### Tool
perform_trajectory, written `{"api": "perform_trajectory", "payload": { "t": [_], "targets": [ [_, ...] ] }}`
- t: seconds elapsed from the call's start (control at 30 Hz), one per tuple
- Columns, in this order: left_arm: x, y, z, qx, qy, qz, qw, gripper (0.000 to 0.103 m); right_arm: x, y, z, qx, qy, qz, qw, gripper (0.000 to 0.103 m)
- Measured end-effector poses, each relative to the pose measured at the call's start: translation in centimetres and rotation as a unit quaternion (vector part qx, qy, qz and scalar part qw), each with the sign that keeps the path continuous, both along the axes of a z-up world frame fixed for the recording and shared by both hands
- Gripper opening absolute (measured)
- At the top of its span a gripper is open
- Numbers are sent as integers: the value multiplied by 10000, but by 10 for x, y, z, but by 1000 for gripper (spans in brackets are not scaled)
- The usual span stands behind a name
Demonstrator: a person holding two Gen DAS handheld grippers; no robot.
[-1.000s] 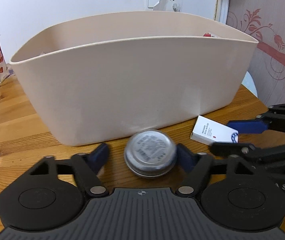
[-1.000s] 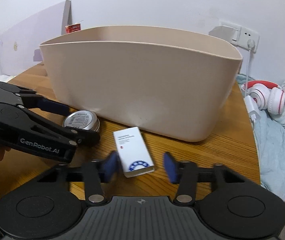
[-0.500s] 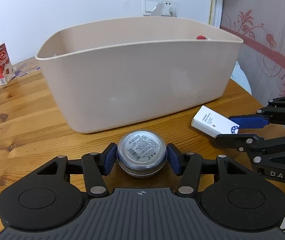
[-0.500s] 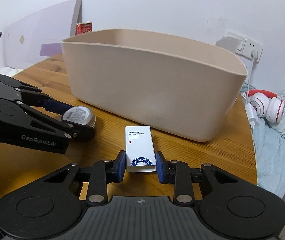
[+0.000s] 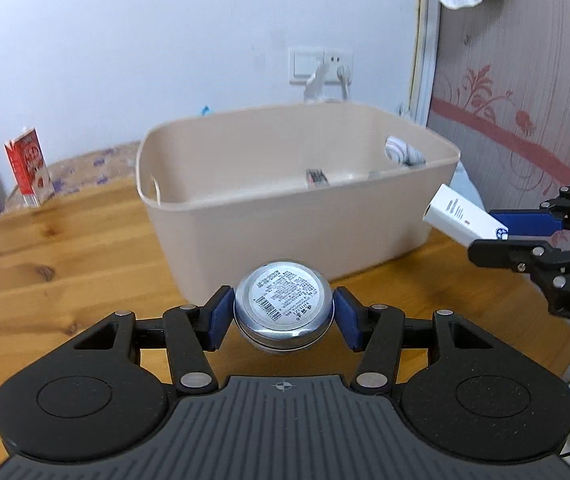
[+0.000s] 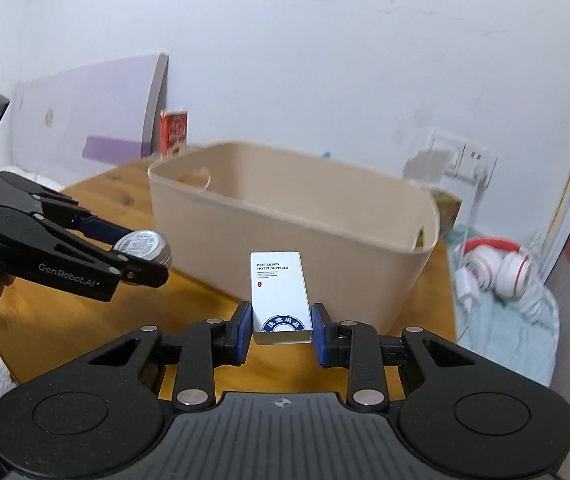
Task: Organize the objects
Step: 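Drop the metal tin into the basket while right tool drops the white box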
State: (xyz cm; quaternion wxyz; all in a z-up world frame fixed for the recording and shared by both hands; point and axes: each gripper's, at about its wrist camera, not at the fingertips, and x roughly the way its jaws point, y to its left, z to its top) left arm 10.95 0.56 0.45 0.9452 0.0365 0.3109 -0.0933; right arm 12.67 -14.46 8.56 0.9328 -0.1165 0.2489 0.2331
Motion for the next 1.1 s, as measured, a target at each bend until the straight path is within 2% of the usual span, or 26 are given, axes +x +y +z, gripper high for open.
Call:
{"api": "perform_trajectory", "payload": {
  "t": [0.3,0.47,0.73,1.1],
  "targets": [
    [16,8,43,-113,-426,112,9990,56,15,-5,38,215,-480,-179,9985,30],
    [42,14,55,-171,-438,154,9988,56,31,-2,54,261,-702,-223,9969,30],
    [103,12,47,-22,-79,159,9998,56,70,7,63,253,-659,-381,9968,30],
    [161,7,17,52,880,113,9960,56,126,15,34,149,101,-685,9975,30]
  ]
}}
